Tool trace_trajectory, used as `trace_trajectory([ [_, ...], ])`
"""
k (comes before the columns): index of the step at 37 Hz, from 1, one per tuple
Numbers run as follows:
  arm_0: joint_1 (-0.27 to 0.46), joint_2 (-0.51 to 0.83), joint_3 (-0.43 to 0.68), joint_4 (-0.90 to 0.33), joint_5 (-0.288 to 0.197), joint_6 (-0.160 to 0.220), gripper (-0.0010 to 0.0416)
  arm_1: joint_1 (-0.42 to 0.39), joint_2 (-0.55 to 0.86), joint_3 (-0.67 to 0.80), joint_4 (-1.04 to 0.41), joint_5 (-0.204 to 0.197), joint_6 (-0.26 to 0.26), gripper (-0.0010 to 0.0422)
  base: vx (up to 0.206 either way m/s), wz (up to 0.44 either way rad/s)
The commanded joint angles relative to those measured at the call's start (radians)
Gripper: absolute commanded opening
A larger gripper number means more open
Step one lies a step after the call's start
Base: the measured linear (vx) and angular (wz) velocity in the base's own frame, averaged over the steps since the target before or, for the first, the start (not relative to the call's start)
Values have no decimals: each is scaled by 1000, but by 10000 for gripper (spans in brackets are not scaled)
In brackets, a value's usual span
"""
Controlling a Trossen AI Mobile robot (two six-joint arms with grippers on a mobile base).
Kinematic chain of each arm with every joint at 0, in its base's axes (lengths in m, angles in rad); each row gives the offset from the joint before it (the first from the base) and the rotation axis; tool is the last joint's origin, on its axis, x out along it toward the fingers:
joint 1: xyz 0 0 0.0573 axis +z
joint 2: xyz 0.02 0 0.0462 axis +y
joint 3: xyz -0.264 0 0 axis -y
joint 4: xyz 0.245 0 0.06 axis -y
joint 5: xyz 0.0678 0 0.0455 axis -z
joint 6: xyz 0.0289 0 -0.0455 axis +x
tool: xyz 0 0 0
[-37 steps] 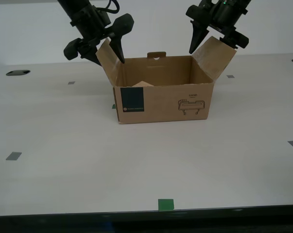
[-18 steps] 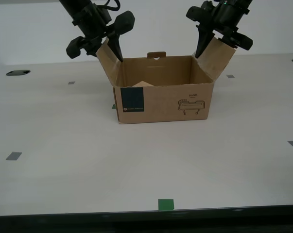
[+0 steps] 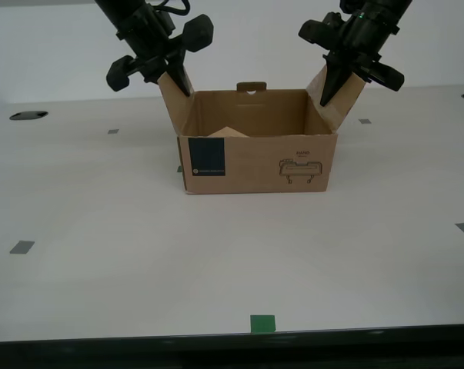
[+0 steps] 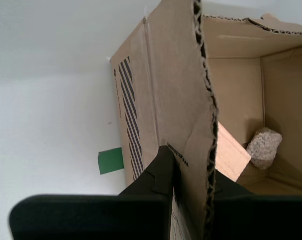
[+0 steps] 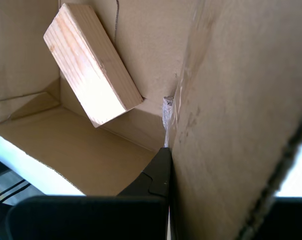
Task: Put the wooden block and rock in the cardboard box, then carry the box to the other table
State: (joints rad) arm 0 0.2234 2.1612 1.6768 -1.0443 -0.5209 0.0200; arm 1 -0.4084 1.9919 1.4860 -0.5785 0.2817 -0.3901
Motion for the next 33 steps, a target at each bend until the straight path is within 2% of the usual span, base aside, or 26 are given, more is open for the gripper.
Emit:
trace_trajectory([
  [1, 3, 8, -16, -7, 14, -1, -1, -4, 0, 0, 3, 14, 1, -2, 0, 0],
  [9, 4, -15, -21, -11, 14, 6, -1, -4, -3, 0, 3, 18, 19, -1, 0, 0],
  [13, 4, -40, -18, -12, 14, 16, -1, -4, -3, 0, 0, 42, 21, -1, 0, 0],
  [16, 4, -58, -17, -13, 14, 43, -1, -4, -3, 0, -3, 63, 24, -1, 0, 0],
  [20, 4, -82, -23, -12, 14, 45, -1, -5, -10, 0, -3, 101, 32, -1, 0, 0],
  [28, 4, -105, -13, -11, 14, 51, -1, -5, -29, 0, -10, 104, 59, -1, 0, 0],
  [33, 6, -108, -16, -19, 14, 58, -1, -5, -34, 0, -41, 144, 88, -1, 0, 0],
])
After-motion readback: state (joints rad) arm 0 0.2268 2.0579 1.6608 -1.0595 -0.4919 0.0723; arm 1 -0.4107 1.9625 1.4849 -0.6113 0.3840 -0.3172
